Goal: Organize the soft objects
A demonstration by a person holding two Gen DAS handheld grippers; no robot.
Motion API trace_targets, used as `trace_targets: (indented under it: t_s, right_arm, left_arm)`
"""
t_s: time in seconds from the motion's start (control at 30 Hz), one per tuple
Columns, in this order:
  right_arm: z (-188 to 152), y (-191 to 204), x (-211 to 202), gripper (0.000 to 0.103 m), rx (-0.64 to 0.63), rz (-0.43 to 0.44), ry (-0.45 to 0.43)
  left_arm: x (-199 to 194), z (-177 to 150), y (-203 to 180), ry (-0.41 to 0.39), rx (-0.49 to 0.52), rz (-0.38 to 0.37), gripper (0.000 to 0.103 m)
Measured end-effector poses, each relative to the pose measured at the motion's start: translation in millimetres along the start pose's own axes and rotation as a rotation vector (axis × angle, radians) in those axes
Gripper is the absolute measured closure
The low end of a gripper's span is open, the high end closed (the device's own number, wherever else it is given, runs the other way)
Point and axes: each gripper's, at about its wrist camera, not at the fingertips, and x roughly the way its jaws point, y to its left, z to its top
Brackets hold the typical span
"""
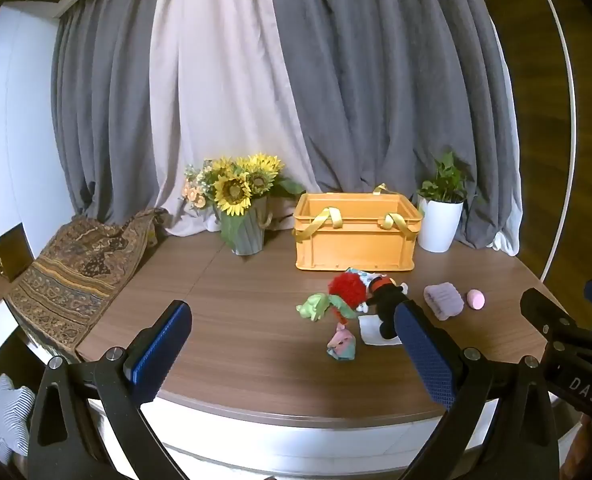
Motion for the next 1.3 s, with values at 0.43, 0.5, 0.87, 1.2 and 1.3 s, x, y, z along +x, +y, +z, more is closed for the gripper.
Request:
trace_targets:
  t_s: [0.43,0.5,0.87,1.2,1.3]
  right_arm:
    - [-0.3,-6.3,-10.3,0.0,0.0,-0.002,-0.012]
    - [-1.4,-6.6,-10.0,0.0,0.001,-0.002,-0.015]
    - [2.5,-13.9,-11.5,0.0,0.006,-0.003,-0.016]
    - [9.2,-18.4,-9.7,0.0,0.015,-0.004,-0.018]
    - [7.8,-17.7,-8.2,0.0,0.015,-0.005,-0.02]
  left_arm:
    - [-10.5,8.8,-4.0,-0.006,-0.009,-0.017,0.0]
    - [-10.3,14.6,-6.7,-0.006,-0.013,-0.01,0.0]
    - [-9.2,14.2,-12.2,-0.011,-0.011,-0.008,0.0]
    - [-7.2,13.5,-10.9,-0.01,-0.016,-0.012,0.0]
    - [-6.3,12.6,-11.1,-0.008,-0.017,-0.015,0.0]
